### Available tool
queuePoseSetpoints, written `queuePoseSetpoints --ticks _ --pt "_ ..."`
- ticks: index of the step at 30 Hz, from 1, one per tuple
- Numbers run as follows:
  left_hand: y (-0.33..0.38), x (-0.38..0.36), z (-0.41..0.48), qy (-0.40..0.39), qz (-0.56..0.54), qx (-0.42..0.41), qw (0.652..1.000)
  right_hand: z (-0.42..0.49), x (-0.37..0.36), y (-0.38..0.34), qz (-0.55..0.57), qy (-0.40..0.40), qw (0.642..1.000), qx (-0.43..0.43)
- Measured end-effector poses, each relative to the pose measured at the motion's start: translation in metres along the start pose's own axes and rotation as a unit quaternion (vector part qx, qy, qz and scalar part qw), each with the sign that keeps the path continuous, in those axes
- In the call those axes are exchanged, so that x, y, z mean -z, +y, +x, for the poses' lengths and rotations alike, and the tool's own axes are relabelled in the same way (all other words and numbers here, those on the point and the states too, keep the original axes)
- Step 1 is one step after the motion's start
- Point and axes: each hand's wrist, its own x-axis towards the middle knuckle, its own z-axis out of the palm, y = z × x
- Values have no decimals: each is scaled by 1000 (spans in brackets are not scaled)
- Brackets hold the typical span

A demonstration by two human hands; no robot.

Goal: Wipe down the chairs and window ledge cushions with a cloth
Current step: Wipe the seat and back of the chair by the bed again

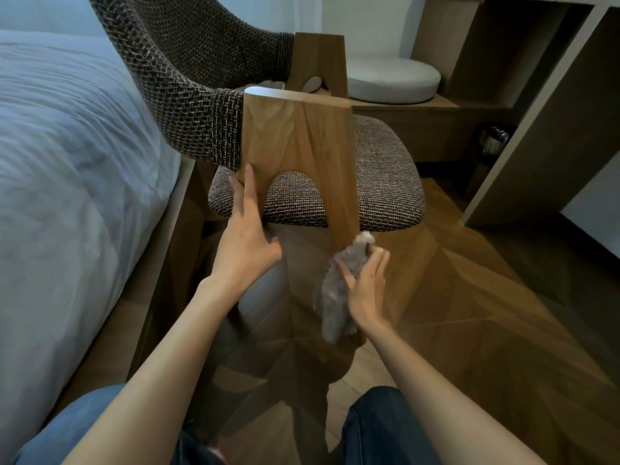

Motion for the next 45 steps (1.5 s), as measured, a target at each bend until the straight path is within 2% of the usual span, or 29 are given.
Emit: queuePoseSetpoints --ticks 3,5,13,17,20,21,23,26,27,29,31,34,36,40,43,45 --pt "-4 2 2 -4 8 0 1000 10 -3 -17 46 76 996 27" --pt "-9 2 2 -6 18 -2 1000 6 -8 -9 22 83 996 21" --pt "-27 -22 -8 -62 48 -24 997 -19 -40 60 -63 11 992 -107" --pt "-33 -31 -13 -173 79 15 982 -32 -50 98 -96 -55 974 -200" --pt "-37 -32 -11 -240 140 33 960 -35 -57 126 -111 -154 939 -288" --pt "-37 -32 -10 -248 149 42 956 -36 -57 129 -108 -135 941 -291" --pt "-37 -31 -8 -252 154 54 954 -35 -61 132 -51 -88 931 -351" --pt "-32 -33 -5 -259 161 66 950 -40 -56 121 -101 -120 943 -293" --pt "-30 -33 -4 -261 165 71 949 -39 -54 113 -69 -89 951 -288" --pt "-26 -34 -3 -260 171 76 947 -36 -43 93 2 -32 976 -216" --pt "-20 -35 -1 -260 167 79 948 -26 -33 63 17 21 989 -144" --pt "-11 -33 2 -273 170 104 941 -8 -15 12 54 92 994 -20" --pt "-9 -27 1 -271 189 109 937 1 0 -20 71 102 991 41" --pt "-4 -9 -6 -170 238 77 953 26 32 -78 80 94 978 169" --pt "-1 11 -9 -85 211 70 971 57 51 -132 86 111 962 235" --pt "0 24 -11 -53 177 57 981 74 60 -167 44 125 950 281"
